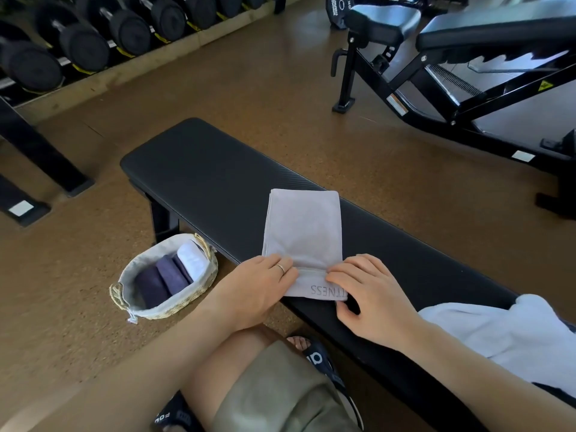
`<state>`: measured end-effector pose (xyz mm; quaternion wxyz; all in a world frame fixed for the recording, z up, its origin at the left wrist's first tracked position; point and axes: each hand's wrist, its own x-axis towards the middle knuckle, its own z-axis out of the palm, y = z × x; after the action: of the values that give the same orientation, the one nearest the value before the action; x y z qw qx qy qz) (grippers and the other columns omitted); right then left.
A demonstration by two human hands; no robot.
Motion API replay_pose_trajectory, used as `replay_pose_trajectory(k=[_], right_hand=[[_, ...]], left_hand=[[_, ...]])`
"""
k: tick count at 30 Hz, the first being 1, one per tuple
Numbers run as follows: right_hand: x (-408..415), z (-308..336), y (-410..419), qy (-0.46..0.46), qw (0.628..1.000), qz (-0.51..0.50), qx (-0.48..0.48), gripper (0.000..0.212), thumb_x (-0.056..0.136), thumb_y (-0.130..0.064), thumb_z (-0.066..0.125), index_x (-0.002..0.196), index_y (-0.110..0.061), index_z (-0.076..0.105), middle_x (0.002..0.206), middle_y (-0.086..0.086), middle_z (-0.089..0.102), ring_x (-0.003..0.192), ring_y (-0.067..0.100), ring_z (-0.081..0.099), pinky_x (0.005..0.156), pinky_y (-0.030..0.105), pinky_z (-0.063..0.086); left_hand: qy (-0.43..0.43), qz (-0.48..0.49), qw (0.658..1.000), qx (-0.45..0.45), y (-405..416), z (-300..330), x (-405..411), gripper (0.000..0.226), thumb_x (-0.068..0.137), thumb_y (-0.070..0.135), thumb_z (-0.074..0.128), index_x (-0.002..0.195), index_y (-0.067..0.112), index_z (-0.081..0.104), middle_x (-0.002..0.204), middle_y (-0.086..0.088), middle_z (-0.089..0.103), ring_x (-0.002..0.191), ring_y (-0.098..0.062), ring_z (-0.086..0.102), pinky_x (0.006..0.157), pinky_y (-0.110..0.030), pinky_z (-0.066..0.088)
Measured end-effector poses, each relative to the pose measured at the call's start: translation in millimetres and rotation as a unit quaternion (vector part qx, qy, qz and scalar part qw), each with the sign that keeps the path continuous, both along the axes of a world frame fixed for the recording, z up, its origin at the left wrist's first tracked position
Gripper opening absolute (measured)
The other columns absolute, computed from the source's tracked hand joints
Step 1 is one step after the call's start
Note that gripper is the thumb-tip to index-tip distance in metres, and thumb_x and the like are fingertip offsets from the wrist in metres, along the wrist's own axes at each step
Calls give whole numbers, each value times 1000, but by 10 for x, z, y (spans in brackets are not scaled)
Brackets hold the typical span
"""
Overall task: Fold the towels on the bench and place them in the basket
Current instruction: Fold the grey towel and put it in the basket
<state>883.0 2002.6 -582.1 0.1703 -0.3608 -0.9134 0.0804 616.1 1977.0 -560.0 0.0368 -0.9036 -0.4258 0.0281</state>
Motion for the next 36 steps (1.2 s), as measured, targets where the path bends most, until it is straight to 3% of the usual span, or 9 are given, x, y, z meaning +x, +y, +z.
replay_pose_trajectory(k=[5, 9, 12, 17, 20, 24, 28, 33, 36], right_hand=[[-2, 47, 85, 53, 997, -52, -29, 31, 87, -33, 57, 112, -20, 71, 105, -9, 68, 103, 11, 59, 108, 34, 41], [-15, 110, 178, 72, 990, -66, -99, 41, 89, -42, 53, 123, -22, 64, 111, -13, 66, 107, 7, 57, 106, 30, 42], [-22, 115, 270, 81, 980, -80, -164, 47, 85, -46, 67, 127, -28, 56, 115, -17, 63, 111, 5, 53, 104, 27, 38], [-114, 90, 439, 155, 943, -146, -254, 24, 97, -41, 61, 117, -27, 60, 101, -14, 68, 91, 5, 65, 81, 34, 55], [-218, 93, 479, 156, 930, -194, -270, 23, 100, -46, 55, 108, -25, 61, 86, -7, 66, 76, 9, 63, 67, 29, 51], [-332, 80, 504, 141, 926, -246, -251, 22, 99, -45, 59, 98, -23, 58, 77, -6, 60, 70, 10, 58, 64, 23, 38], [-390, 55, 493, 161, 920, -269, -235, 20, 96, -41, 63, 101, -26, 52, 81, -7, 61, 72, 10, 59, 65, 26, 47], [-320, -1, 493, 148, 945, -246, -156, 23, 94, -35, 68, 105, -27, 48, 93, -5, 47, 72, 9, 50, 62, 20, 40], [-311, -64, 506, 132, 964, -202, -110, 14, 96, -29, 65, 100, -25, 52, 97, -6, 44, 72, 10, 50, 62, 26, 49]], left_hand=[[-91, 61, 993, -35, 35, 75, -43, 28, 78, 25, 43, 102, 15, 54, 92, -1, 58, 79, -23, 60, 62, -35, 51], [-233, 179, 948, -122, 112, 142, -147, 27, 90, 17, 49, 115, 25, 51, 96, 11, 57, 81, -13, 54, 75, -33, 46], [-290, 207, 921, -156, 202, 128, -193, 25, 95, 14, 51, 113, 30, 49, 93, 11, 55, 79, -8, 51, 74, -31, 45], [-364, 248, 878, -187, 328, 45, -227, 13, 105, 26, 49, 115, 35, 51, 103, 16, 60, 94, -7, 56, 77, -25, 46], [-378, 270, 867, -180, 415, 9, -193, 11, 106, 28, 47, 113, 32, 55, 104, 16, 60, 99, -1, 54, 79, -20, 44], [-369, 274, 878, -136, 445, -64, -141, 9, 103, 19, 50, 101, 25, 57, 91, 15, 57, 89, -2, 51, 73, -18, 37], [-367, 283, 879, -114, 429, -136, -130, 8, 102, 18, 52, 98, 23, 56, 88, 17, 53, 87, 1, 50, 73, -14, 35], [-345, 303, 883, -99, 449, -179, -119, 5, 102, 26, 52, 102, 23, 57, 96, 5, 48, 80, -9, 51, 69, -19, 38], [-271, 317, 907, -65, 424, -167, -76, 12, 103, 33, 50, 107, 22, 54, 99, 3, 44, 68, -19, 53, 65, -32, 50]])
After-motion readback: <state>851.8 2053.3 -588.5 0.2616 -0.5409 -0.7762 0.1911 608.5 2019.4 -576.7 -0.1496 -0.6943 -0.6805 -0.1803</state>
